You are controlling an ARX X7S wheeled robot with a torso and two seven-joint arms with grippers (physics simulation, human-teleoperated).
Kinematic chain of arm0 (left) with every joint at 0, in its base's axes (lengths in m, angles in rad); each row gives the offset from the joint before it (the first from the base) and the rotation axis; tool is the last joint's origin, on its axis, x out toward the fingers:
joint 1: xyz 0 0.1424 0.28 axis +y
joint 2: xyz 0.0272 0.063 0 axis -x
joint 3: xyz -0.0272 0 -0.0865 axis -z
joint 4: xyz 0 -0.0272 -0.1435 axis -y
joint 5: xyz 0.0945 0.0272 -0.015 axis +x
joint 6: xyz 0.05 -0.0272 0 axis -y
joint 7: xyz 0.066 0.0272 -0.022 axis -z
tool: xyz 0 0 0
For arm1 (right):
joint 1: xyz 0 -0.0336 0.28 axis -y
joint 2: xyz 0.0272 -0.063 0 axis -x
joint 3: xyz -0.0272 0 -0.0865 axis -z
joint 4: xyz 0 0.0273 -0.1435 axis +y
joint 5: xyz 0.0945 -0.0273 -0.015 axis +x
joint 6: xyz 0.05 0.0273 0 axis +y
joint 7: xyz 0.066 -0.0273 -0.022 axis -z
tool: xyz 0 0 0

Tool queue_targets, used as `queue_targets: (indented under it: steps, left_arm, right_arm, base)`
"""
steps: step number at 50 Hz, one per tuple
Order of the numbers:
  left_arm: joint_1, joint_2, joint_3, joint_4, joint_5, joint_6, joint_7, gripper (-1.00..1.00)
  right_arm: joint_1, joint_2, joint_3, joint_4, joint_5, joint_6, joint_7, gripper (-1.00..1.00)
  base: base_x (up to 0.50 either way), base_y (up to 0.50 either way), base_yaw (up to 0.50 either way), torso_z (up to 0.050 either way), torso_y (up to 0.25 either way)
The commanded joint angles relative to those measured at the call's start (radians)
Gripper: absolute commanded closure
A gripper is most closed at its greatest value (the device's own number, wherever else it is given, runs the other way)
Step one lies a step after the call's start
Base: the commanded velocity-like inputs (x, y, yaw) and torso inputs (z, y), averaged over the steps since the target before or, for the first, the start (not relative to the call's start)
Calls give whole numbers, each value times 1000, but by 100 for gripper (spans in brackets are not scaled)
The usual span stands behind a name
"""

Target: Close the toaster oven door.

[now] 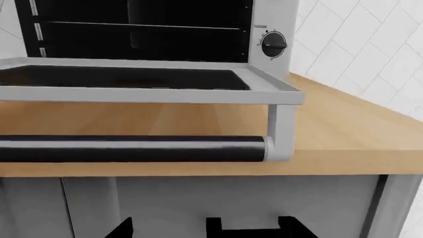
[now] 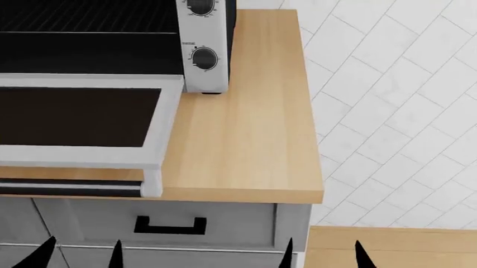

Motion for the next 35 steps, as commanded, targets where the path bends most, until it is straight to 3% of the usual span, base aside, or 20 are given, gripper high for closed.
queue_targets:
  steps: [1, 9, 16, 21, 27, 30, 35]
  left_arm:
    - [-70, -51, -32, 198, -65, -265, -43, -100]
    - [-131, -117, -91, 334, -163, -371, 3, -100]
    - [-262, -158, -142, 430, -257, -625, -45, -100]
    - [-364, -187, -157, 430, -302, -751, -54, -100]
    - [-445, -221, -162, 423, -326, -833, -53, -100]
    - [-481, -235, -169, 432, -340, -876, -58, -100]
    - [-504, -238, -169, 460, -353, -915, -72, -100]
  right_arm:
    - [43, 59, 31, -323, 1, 213, 57, -100]
    - [187, 131, 127, -675, 54, 523, 90, -100]
    - [393, 230, 244, -900, 199, 844, 129, -100]
    - [494, 621, 227, -900, 728, 745, 604, -100]
    - [655, 978, 117, -900, 1051, 549, 897, -100]
    - [704, 1063, 40, -899, 1079, 473, 945, -100]
    - [679, 1098, -12, -896, 1045, 403, 964, -100]
  base:
    - [0, 0, 0, 0, 0]
    - [0, 0, 0, 0, 0]
    - [0, 0, 0, 0, 0]
    - [0, 0, 0, 0, 0]
    - [0, 0, 0, 0, 0]
    - [0, 0, 0, 0, 0]
    - [0, 0, 0, 0, 0]
